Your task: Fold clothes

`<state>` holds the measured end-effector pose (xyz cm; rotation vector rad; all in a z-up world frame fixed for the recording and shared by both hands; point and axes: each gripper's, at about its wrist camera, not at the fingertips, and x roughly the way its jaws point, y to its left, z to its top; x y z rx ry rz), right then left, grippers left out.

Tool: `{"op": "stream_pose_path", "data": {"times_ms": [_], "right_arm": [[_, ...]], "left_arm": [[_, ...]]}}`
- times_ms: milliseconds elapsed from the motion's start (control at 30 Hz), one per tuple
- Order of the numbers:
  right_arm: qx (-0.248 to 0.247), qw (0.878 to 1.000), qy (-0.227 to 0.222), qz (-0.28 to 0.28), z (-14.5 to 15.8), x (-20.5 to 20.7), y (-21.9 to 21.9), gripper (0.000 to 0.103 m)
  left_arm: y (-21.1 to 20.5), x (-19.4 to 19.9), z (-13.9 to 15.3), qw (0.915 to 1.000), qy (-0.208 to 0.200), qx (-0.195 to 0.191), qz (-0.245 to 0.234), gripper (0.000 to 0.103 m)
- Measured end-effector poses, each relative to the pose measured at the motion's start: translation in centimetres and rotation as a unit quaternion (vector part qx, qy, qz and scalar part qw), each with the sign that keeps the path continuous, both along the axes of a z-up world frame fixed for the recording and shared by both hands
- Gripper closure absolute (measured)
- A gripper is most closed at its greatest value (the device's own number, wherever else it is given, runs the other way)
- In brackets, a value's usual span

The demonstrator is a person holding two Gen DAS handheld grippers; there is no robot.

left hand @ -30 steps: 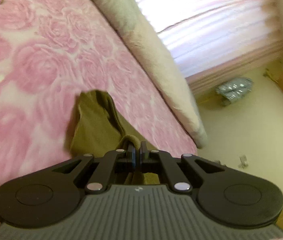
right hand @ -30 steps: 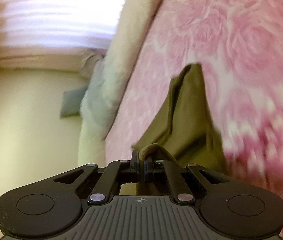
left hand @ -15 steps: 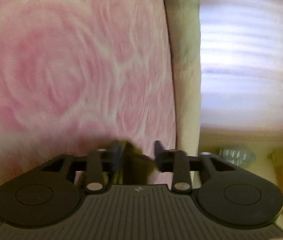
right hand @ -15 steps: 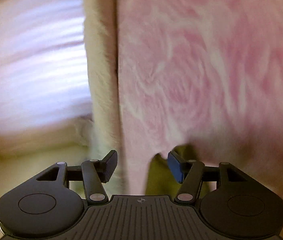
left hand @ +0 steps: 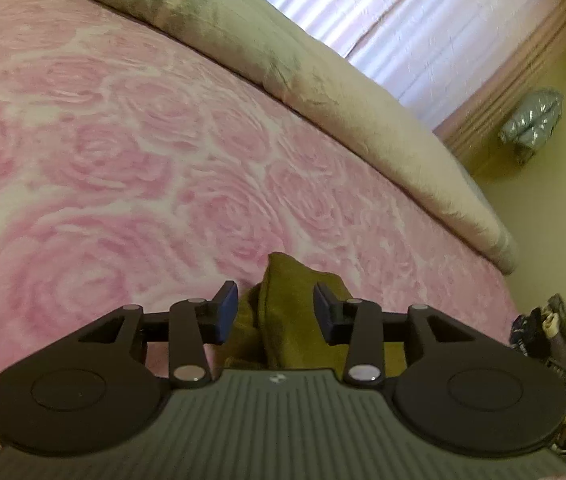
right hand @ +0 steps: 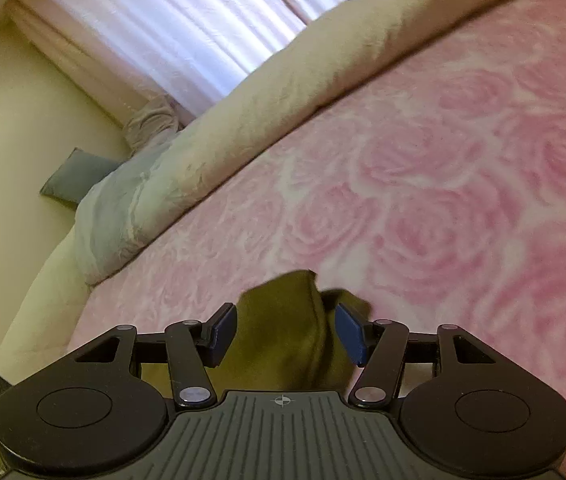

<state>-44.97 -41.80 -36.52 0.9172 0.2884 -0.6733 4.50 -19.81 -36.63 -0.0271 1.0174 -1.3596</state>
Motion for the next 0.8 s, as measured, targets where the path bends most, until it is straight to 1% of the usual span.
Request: {"op": "stream_pose_path", "data": {"times_ms": [100, 133, 167, 200, 233, 267, 333, 367, 433, 500, 533, 600, 633, 700, 733, 767, 800], "right_arm": [[-0.019, 1.0, 0.019, 0.004, 0.1, 1.1, -0.3, 0.044], [-0.024, 0.999, 0.027, 0.004, 0.0, 1.5, -0.5, 0.054], [-0.024, 0.999, 0.035, 0.008, -0.2, 1.9, -0.8, 0.078], [-0.022, 0.999, 0.042, 0.012, -0.5, 2.4, -1.1, 0.085], [-0.021, 0.999, 0.047, 0.016, -0.8, 2.7, -1.4, 0.097], [-0.029, 0.998, 0.049, 0.016, -0.8, 2.8, -1.4, 0.102], [-0.053, 0.997, 0.047, 0.013, -0.5, 2.9, -1.1, 0.103], [-0.066, 0.997, 0.039, 0.009, -0.2, 2.7, -0.9, 0.103], [-0.081, 0.996, 0.029, -0.007, 0.3, 2.4, -0.7, 0.103], [-0.087, 0.995, 0.052, -0.012, 0.2, 2.7, -0.7, 0.103], [-0.087, 0.993, 0.072, -0.018, -0.1, 3.0, -0.8, 0.103], [-0.079, 0.991, 0.106, -0.028, -0.8, 3.7, -1.1, 0.102], [-0.076, 0.989, 0.122, -0.034, -0.9, 4.0, -1.1, 0.102], [-0.076, 0.985, 0.149, -0.045, -0.7, 4.3, -0.8, 0.102], [-0.082, 0.982, 0.162, -0.052, -0.3, 4.4, -0.5, 0.102], [-0.09, 0.979, 0.174, -0.06, 0.2, 4.5, 0.0, 0.099], [-0.104, 0.976, 0.179, -0.063, 0.8, 4.6, 0.6, 0.095]], "left_arm": [[-1.5, -0.5, -0.6, 0.9999, -0.013, 0.002, 0.002, 0.068], [-1.9, -0.7, -0.7, 0.9998, -0.017, 0.002, -0.003, 0.069], [-2.3, -0.9, -0.9, 0.9997, -0.022, 0.003, -0.012, 0.071], [-2.7, -1.1, -1.0, 0.9994, -0.026, 0.004, -0.022, 0.074], [-2.9, -1.4, -1.0, 0.9989, -0.03, 0.004, -0.036, 0.095], [-3.1, -1.6, -1.0, 0.9982, -0.036, 0.002, -0.048, 0.102], [-2.8, -2.0, -0.7, 0.9969, -0.061, -0.01, -0.048, 0.103], [-2.6, -2.0, -0.6, 0.9964, -0.071, -0.021, -0.042, 0.103], [-2.1, -1.8, -0.5, 0.9961, -0.078, -0.033, -0.026, 0.103], [-2.1, -1.8, -0.9, 0.9958, -0.086, -0.026, -0.012, 0.102], [-2.3, -1.9, -1.2, 0.9955, -0.092, -0.019, -0.01, 0.101], [-2.5, -2.6, -1.3, 0.9935, -0.113, -0.003, -0.014, 0.098], [-2.5, -2.9, -1.2, 0.9922, -0.125, 0.001, -0.01, 0.094], [-1.9, -3.3, -0.3, 0.99, -0.141, -0.003, 0.01, 0.085], [-1.5, -3.5, 0.3, 0.9886, -0.148, -0.009, 0.022, 0.085], [-1.2, -3.8, 1.0, 0.9866, -0.159, -0.015, 0.034, 0.085], [-1.0, -4.4, 1.6, 0.9849, -0.169, -0.021, 0.032, 0.085]]}}
